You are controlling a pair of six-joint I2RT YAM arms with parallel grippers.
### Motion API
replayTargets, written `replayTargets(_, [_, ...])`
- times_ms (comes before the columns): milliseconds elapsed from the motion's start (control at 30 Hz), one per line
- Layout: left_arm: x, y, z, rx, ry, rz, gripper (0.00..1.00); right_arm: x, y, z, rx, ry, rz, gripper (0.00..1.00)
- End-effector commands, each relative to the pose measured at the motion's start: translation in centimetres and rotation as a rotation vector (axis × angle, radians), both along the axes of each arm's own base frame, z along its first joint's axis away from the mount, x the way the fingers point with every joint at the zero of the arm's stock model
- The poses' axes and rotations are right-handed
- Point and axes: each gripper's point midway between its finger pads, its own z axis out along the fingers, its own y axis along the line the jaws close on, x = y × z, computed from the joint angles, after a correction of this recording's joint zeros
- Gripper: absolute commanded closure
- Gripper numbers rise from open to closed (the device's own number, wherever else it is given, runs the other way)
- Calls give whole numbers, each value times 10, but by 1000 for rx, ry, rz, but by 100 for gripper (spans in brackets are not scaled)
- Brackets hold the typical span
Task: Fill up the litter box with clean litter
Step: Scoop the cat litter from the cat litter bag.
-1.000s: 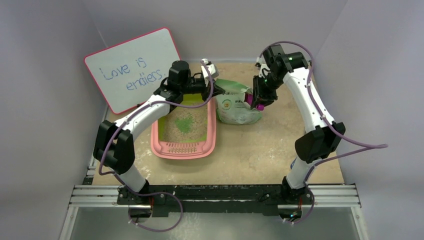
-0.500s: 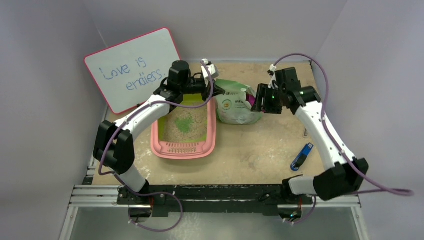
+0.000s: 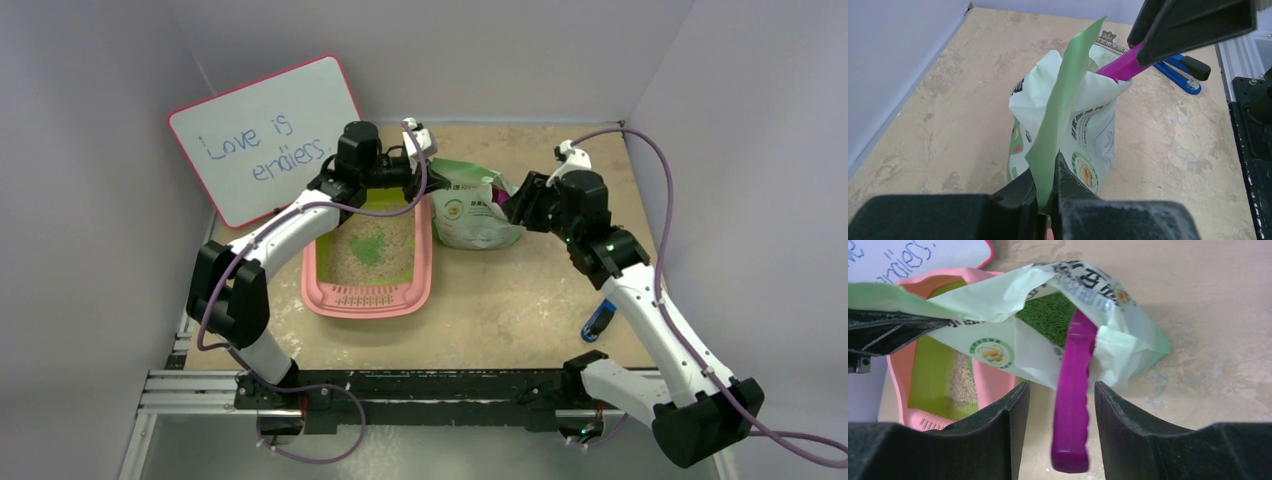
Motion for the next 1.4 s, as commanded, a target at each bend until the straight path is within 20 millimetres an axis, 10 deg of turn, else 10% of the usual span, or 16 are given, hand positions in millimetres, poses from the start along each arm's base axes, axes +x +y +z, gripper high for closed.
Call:
replayTargets(0, [1,3,64,-97,-164,-5,100,14,17,23,66,-161,-55,48])
replayTargets(900, [-1,4,66,-94,-164,1,100,29,22,-12,57,-120,-95,54])
replayTargets(1100, [0,3,66,-97,-162,0,100,27,14,-23,14,-55,-131,69])
replayTargets(1200, [0,3,67,-98,-160,0,100,23,2,-14,-14,-56,-177,97])
replayTargets(1367, [0,2,71,-104,-168,-7,100,12,2,14,-93,7,-101,100])
